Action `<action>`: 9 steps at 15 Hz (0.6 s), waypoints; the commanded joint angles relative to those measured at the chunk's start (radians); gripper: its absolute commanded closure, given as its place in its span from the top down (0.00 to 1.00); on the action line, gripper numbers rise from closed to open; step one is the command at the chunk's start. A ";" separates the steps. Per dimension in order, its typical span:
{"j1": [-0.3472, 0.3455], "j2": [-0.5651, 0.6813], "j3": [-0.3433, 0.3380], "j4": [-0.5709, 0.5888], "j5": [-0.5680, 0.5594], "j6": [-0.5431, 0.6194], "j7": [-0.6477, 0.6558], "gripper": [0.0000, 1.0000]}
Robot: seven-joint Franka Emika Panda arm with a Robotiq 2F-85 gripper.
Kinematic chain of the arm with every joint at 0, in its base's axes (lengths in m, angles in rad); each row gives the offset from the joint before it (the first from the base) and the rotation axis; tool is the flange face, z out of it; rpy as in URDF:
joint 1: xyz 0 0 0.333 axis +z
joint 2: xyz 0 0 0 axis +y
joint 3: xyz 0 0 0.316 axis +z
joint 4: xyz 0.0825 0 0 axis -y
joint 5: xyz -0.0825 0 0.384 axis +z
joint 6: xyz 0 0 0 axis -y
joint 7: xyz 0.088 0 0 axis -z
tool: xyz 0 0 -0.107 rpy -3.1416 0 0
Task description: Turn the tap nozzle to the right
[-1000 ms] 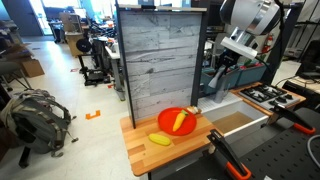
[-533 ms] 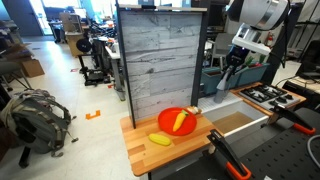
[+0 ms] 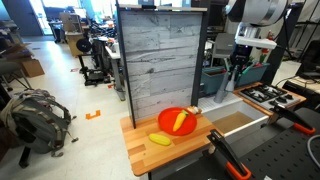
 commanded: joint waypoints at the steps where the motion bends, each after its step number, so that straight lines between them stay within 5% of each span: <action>1: 0.013 -0.051 -0.114 -0.013 -0.155 -0.075 0.022 0.06; 3: 0.031 -0.052 -0.135 -0.015 -0.205 -0.078 0.033 0.06; 4: 0.037 -0.052 -0.142 -0.015 -0.228 -0.083 0.037 0.51; 9: 0.045 -0.055 -0.145 -0.022 -0.286 -0.076 0.018 0.79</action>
